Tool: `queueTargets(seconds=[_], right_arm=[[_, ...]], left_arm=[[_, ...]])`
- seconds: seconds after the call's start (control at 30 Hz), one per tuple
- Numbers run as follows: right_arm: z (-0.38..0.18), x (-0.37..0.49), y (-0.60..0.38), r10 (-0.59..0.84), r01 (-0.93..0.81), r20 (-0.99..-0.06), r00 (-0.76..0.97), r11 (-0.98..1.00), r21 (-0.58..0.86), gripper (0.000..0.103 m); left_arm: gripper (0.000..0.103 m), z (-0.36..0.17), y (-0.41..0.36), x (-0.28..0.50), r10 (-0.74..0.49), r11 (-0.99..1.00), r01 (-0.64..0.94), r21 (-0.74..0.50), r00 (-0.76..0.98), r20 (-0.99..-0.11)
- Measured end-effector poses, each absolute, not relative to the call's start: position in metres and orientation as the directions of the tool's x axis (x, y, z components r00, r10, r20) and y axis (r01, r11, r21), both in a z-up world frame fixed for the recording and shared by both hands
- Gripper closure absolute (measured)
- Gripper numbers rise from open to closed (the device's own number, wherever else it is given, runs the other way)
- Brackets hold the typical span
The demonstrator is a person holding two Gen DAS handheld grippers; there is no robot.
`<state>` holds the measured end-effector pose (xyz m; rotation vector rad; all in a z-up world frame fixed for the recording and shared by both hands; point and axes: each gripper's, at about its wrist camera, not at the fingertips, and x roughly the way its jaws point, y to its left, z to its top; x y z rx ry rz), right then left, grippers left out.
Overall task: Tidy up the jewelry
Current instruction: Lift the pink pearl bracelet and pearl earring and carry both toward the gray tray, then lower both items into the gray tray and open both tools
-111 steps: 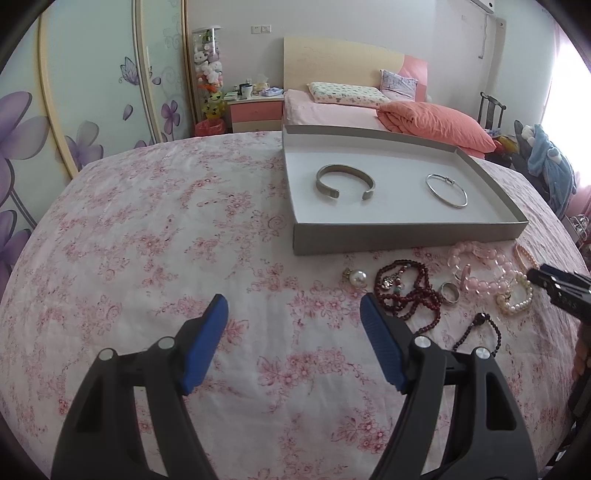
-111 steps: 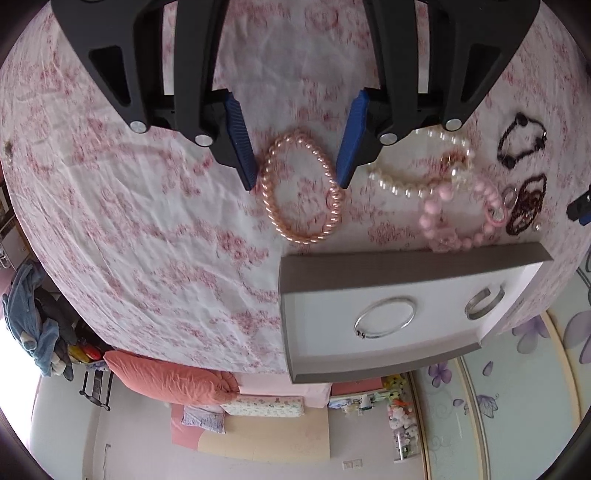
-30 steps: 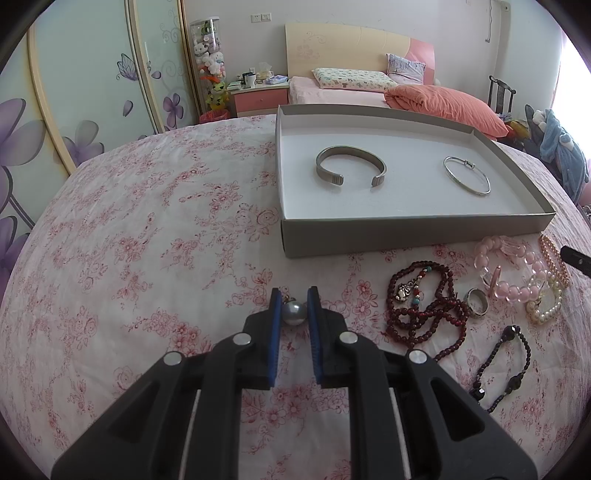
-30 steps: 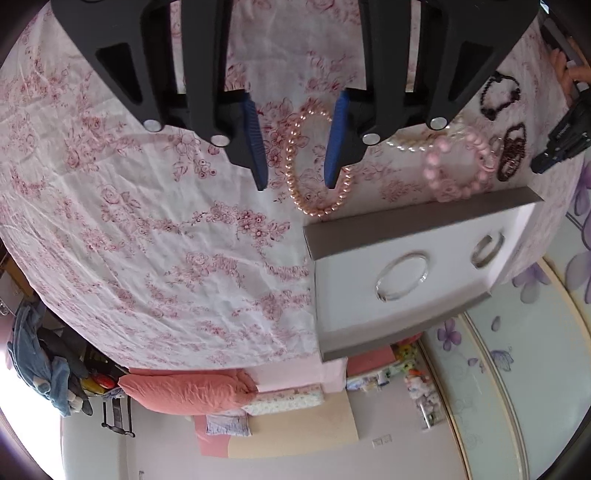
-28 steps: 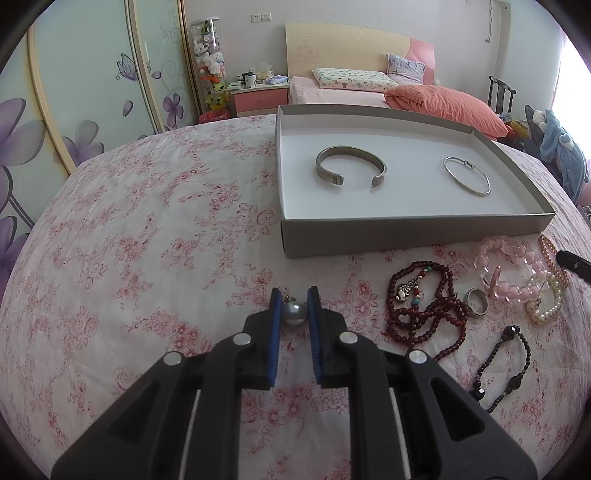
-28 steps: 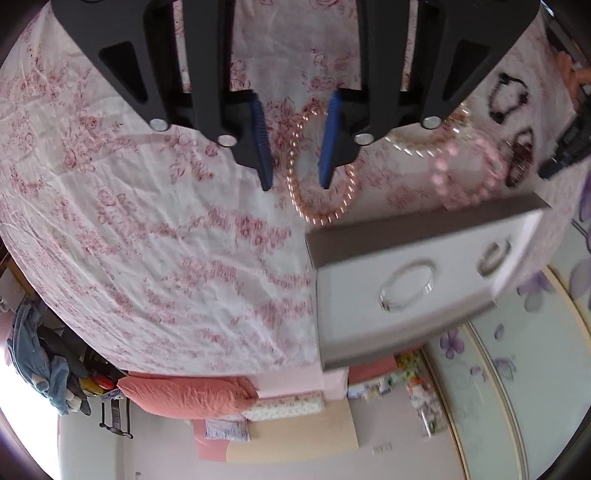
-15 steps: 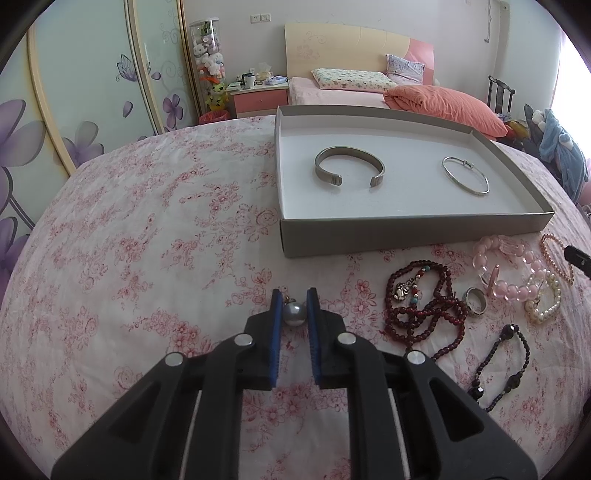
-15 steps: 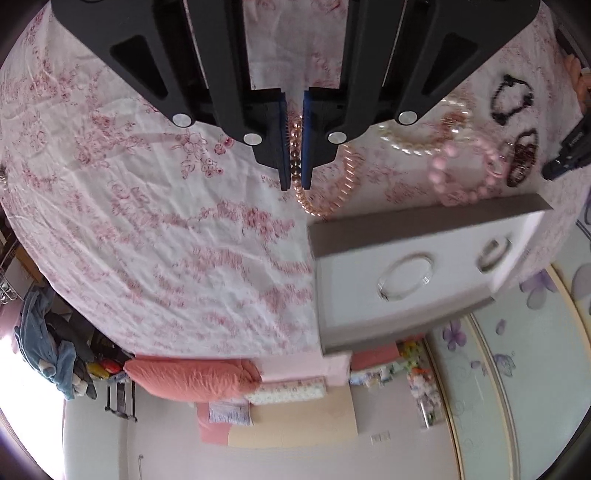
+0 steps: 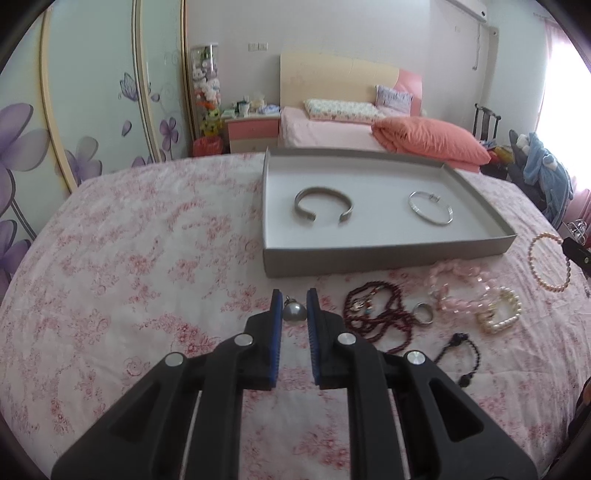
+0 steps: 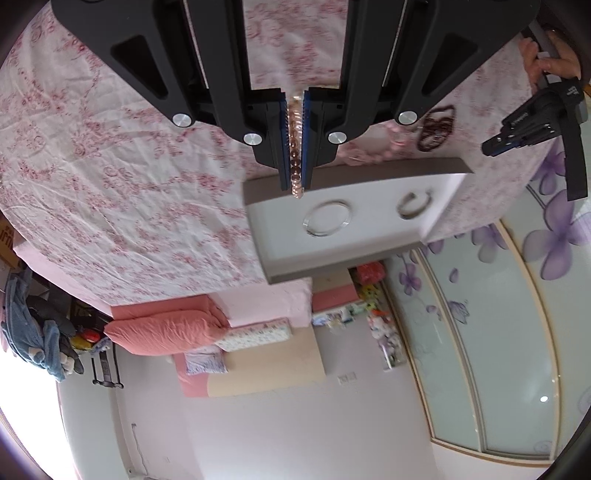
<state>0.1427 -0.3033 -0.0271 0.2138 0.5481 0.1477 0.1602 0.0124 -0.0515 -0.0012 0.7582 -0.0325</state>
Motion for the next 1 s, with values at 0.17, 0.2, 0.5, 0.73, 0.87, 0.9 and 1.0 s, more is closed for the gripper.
queueTargets(seconds=[0.17,0.2,0.5,0.73,0.87,0.9,1.0], right_arm=[[-0.015,0.129,-0.286,0.214,-0.127,-0.433,0.875,0.967,0.223,0.096],[-0.013,0.127,-0.283,0.214,-0.133,-0.418,0.883,0.968,0.214,0.096],[0.012,0.109,-0.255,0.213,-0.185,-0.277,0.937,0.975,0.124,0.096],[0.022,0.104,-0.242,0.184,-0.177,-0.177,0.967,0.983,0.055,0.096],[0.022,0.108,-0.24,0.175,-0.171,-0.162,0.971,0.985,0.038,0.096],[0.022,0.11,-0.24,0.175,-0.171,-0.163,0.971,0.985,0.036,0.096],[0.023,0.118,-0.241,0.179,-0.175,-0.169,0.969,0.984,0.037,0.096]], left_arm=[[0.089,-0.033,-0.001,0.146,-0.036,0.999,0.042,-0.004,0.782,-0.622],[0.089,-0.029,-0.004,0.143,-0.035,0.999,0.045,0.001,0.794,-0.606],[0.089,-0.002,-0.021,0.131,-0.052,0.998,0.064,0.006,0.865,-0.499],[0.089,0.004,-0.025,0.132,-0.057,0.998,0.066,0.003,0.884,-0.463],[0.089,0.003,-0.026,0.136,-0.056,0.998,0.064,0.003,0.887,-0.459],[0.089,0.002,-0.026,0.138,-0.058,0.998,0.066,0.002,0.886,-0.461],[0.089,0.002,-0.026,0.147,-0.062,0.998,0.07,-0.001,0.885,-0.462]])
